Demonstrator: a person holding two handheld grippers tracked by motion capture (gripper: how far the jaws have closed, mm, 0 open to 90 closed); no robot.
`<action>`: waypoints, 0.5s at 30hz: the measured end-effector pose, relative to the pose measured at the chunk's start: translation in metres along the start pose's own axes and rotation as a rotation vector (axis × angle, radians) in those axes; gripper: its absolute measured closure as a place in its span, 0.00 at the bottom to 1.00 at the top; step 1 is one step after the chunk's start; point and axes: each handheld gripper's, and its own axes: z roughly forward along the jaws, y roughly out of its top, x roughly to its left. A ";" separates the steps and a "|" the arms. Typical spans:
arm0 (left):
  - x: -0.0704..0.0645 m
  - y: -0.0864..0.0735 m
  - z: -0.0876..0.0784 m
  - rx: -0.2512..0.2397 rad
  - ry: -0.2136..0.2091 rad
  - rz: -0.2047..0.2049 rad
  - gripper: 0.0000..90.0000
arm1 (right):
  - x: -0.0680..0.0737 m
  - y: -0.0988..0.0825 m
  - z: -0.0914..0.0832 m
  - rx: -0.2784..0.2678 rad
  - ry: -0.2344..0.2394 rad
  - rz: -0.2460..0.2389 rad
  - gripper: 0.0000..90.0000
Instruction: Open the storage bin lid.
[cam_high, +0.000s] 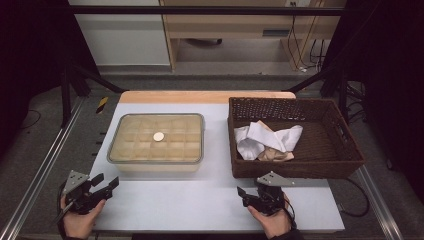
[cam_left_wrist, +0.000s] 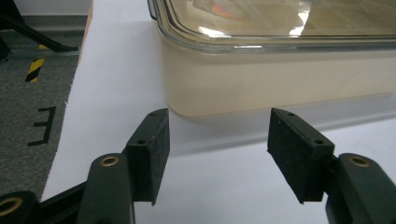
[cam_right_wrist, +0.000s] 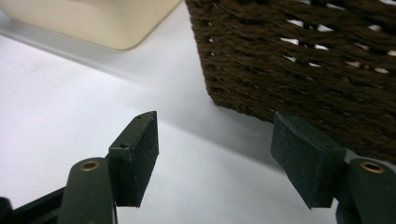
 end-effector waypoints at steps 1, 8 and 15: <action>0.000 0.001 0.000 0.002 -0.005 0.000 0.43 | 0.001 0.001 0.001 0.001 0.004 -0.008 0.37; 0.004 0.005 -0.002 -0.002 -0.007 0.003 0.42 | 0.011 0.005 0.007 0.008 0.048 -0.039 0.40; 0.007 0.008 -0.005 -0.011 -0.008 -0.001 0.42 | 0.020 0.011 0.011 0.005 0.084 -0.055 0.40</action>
